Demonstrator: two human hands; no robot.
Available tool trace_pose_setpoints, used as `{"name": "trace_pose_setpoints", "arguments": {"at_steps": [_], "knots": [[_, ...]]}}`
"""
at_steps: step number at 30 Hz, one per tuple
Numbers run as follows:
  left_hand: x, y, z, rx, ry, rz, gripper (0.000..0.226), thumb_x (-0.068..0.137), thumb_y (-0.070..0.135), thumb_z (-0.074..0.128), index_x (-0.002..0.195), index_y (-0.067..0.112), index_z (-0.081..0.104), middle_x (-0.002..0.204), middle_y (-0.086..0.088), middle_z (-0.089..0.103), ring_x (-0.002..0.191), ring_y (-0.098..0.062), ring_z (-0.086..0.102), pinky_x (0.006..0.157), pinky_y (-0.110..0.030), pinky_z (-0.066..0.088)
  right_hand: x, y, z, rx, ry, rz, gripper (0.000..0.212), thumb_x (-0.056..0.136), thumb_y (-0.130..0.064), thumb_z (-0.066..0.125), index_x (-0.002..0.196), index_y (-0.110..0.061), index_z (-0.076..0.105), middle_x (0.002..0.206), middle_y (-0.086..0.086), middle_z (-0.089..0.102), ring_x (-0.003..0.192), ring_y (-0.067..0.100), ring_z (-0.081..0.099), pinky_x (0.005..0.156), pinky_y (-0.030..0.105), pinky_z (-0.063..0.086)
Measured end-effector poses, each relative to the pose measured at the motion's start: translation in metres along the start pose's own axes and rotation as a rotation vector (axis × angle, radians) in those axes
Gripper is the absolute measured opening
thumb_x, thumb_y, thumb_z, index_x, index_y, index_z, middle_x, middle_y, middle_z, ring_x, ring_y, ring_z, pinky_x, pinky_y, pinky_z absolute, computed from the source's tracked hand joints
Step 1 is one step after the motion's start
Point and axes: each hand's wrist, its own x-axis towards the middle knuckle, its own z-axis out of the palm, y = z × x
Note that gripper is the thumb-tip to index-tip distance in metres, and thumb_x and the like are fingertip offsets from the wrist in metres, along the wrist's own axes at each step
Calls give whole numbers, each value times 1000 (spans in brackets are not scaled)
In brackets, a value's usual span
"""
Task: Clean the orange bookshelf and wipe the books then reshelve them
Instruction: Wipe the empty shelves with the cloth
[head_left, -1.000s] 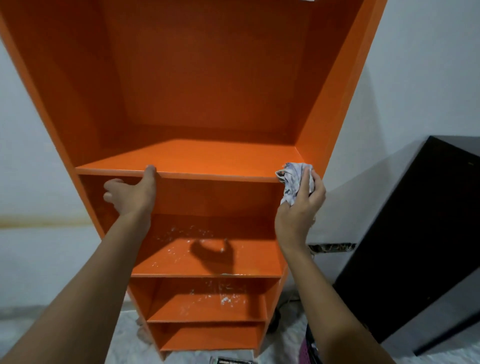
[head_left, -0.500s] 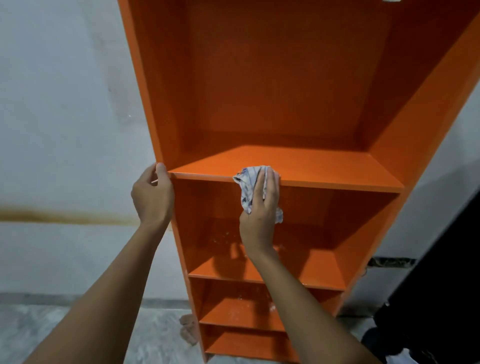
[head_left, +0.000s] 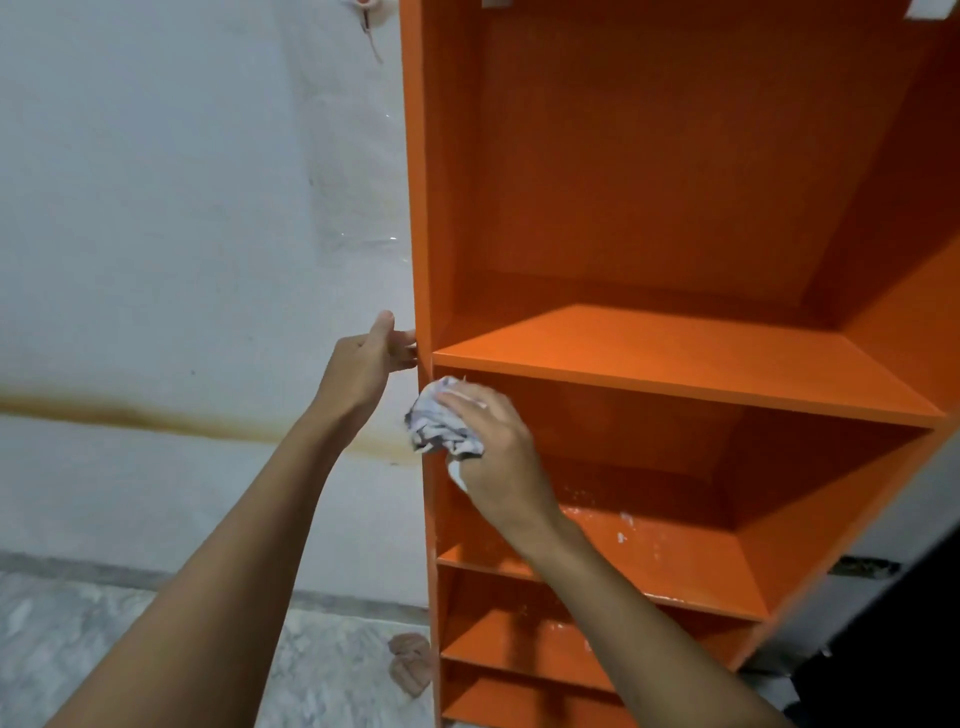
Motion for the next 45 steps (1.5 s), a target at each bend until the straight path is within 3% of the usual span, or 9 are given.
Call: {"name": "trace_pose_setpoints", "arguments": {"at_steps": [5, 10, 13, 19, 23, 26, 31, 35, 45], "knots": [[5, 1, 5, 2, 23, -15, 52, 106, 45, 19, 97, 23, 66, 101, -3, 68, 86, -10, 65, 85, -31, 51, 72, -11, -58, -118, 182, 49, 74, 66, 21, 46, 129, -14, 63, 131, 1, 56, 122, 14, 51, 89, 2, 37], [4, 3, 4, -22, -9, -44, 47, 105, 46, 25, 104, 21, 65, 107, -3, 67, 96, -19, 66, 86, -34, 52, 141, -4, -65, -458, -214, 356, 19, 80, 7, 46, 75, -7, 58, 82, 12, 59, 80, 25, 49, 56, 29, 33], [3, 1, 0, -12, -61, 6, 38, 100, 51, 39, 103, 25, 68, 103, 3, 69, 94, -14, 67, 84, -33, 54, 156, -7, -51, -489, -315, 346, 29, 81, 5, 46, 59, -12, 36, 60, 6, 42, 65, 28, 45, 45, 30, 24], [12, 1, -10, 31, -123, -2, 50, 97, 57, 41, 108, 19, 72, 105, 1, 72, 92, -10, 68, 75, -24, 55, 126, -20, -48, -377, -398, 154, 25, 66, 10, 44, 62, -14, 49, 63, 4, 53, 55, 22, 44, 49, 27, 25], [16, 6, -16, -4, -168, -38, 55, 101, 50, 39, 110, 7, 72, 104, -7, 74, 94, -19, 70, 84, -32, 56, 84, -28, -43, -382, -523, -87, 60, 68, 14, 46, 108, -24, 70, 113, -5, 65, 98, 16, 58, 68, 28, 48], [15, 5, -17, -19, -180, -52, 56, 102, 49, 36, 107, 8, 73, 102, -7, 74, 96, -21, 70, 90, -38, 55, 59, -31, -40, -319, -641, -192, 69, 65, 15, 51, 120, -23, 67, 123, -5, 62, 115, 15, 54, 91, 35, 50], [9, 3, -13, 3, -147, -60, 59, 103, 51, 25, 113, 14, 70, 110, -5, 71, 99, -19, 68, 91, -38, 55, 103, -41, -65, -351, -220, -59, 62, 67, 20, 48, 112, -16, 72, 118, 4, 65, 102, 24, 58, 75, 35, 51], [8, 6, -12, 18, -140, -82, 62, 103, 54, 20, 117, 16, 68, 113, -3, 69, 102, -20, 67, 88, -36, 55, 126, -35, -53, -593, -369, 79, 45, 74, 13, 48, 98, -17, 72, 98, 10, 71, 82, 29, 64, 64, 41, 52], [10, -1, -15, -133, -156, -139, 59, 105, 47, 25, 118, 7, 67, 112, -10, 70, 101, -23, 67, 91, -38, 54, 47, 5, 1, -573, -41, -491, 53, 80, 6, 36, 128, 4, 59, 133, 22, 58, 129, 35, 50, 114, 42, 34]]}}
